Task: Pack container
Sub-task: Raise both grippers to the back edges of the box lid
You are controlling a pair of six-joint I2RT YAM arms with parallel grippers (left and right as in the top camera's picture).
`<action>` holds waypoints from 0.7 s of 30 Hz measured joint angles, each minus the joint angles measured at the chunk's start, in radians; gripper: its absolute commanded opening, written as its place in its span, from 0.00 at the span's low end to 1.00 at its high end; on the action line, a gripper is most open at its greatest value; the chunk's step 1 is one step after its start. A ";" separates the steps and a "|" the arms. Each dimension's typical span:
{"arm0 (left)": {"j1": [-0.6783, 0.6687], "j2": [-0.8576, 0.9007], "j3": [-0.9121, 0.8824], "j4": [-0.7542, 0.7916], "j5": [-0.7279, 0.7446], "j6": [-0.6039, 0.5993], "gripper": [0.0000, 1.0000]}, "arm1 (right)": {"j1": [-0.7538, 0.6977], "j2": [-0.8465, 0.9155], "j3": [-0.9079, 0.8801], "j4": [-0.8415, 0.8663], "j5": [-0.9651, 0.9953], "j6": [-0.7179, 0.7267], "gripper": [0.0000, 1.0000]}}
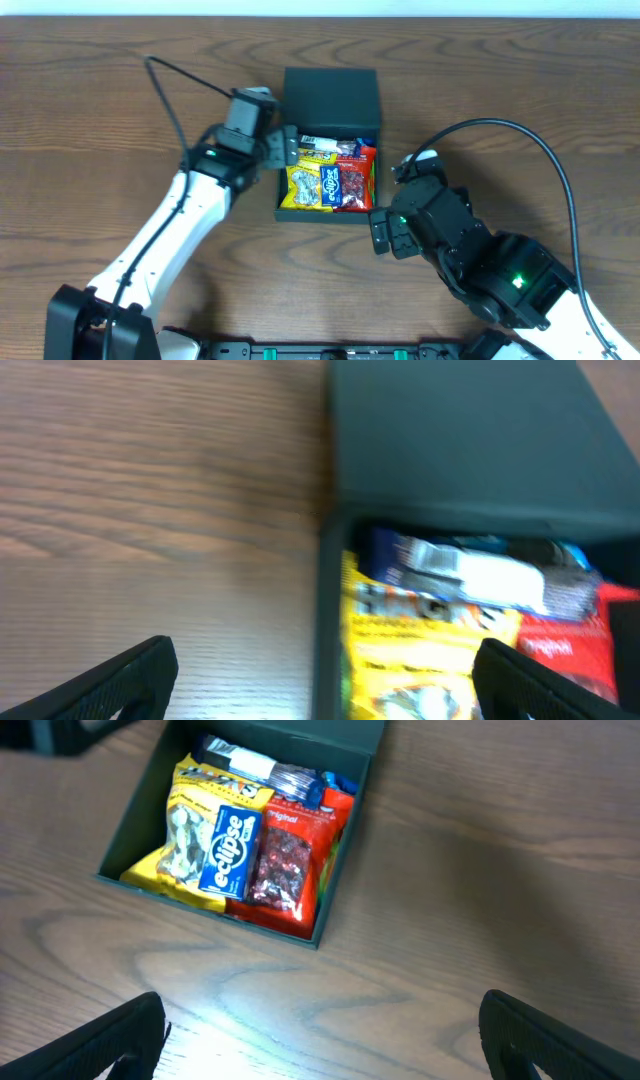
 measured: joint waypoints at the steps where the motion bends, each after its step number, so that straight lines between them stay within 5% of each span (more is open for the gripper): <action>1: 0.024 0.000 0.000 0.000 0.014 -0.002 0.98 | 0.000 0.000 0.000 0.001 -0.005 0.000 0.99; 2: 0.045 0.000 0.000 0.000 0.024 -0.004 1.00 | 0.000 0.000 0.000 0.002 -0.007 0.000 0.99; 4: 0.087 0.000 0.000 -0.002 0.042 -0.011 0.82 | 0.000 0.000 0.000 0.015 -0.010 0.000 0.98; 9: 0.146 0.000 0.000 -0.017 0.055 -0.007 0.38 | 0.000 0.000 0.000 0.047 0.014 0.002 0.39; 13: 0.154 0.000 0.000 -0.028 0.047 -0.013 0.20 | 0.000 0.012 0.000 0.047 0.068 0.005 0.04; 16: 0.154 0.000 0.000 -0.028 0.042 -0.014 0.06 | -0.001 0.041 0.000 0.052 0.101 0.008 0.02; 21: 0.154 0.000 0.000 0.000 0.040 0.001 0.06 | -0.025 0.112 0.000 0.055 0.158 0.036 0.01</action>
